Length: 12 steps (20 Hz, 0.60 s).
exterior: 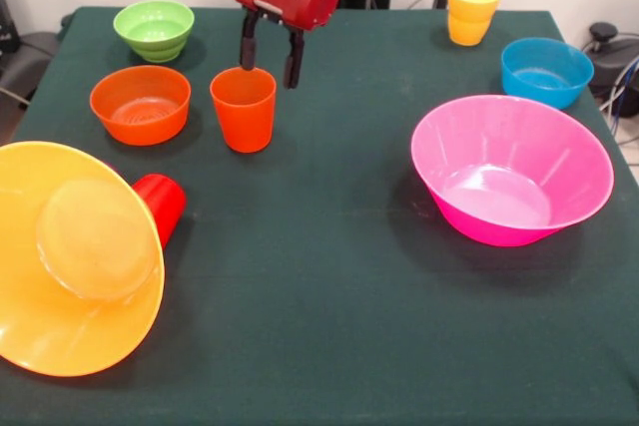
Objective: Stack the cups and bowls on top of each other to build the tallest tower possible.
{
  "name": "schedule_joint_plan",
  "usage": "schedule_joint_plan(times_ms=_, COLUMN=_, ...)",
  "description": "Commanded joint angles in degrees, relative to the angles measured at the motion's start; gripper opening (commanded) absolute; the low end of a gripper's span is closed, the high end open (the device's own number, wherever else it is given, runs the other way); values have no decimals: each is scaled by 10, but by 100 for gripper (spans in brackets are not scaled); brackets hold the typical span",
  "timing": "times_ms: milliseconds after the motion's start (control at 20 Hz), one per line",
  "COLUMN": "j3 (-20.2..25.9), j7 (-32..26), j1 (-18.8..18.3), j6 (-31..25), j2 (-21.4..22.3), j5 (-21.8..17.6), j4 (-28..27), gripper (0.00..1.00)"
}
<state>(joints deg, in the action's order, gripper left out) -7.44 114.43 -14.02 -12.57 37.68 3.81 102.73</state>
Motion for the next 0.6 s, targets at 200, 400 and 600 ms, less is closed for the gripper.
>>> schedule_joint_plan(times_ms=200, j3=31, j7=82, j1=1, j6=-25, j2=-18, j5=8, j4=43, gripper=100)
schedule_joint_plan(times_ms=400, j3=28, j7=87, j1=4, j6=-13, j2=-24, j5=6, j4=49, gripper=100)
schedule_joint_plan(times_ms=600, j3=29, j7=87, j1=3, j6=-2, j2=-30, j5=6, j4=50, gripper=100)
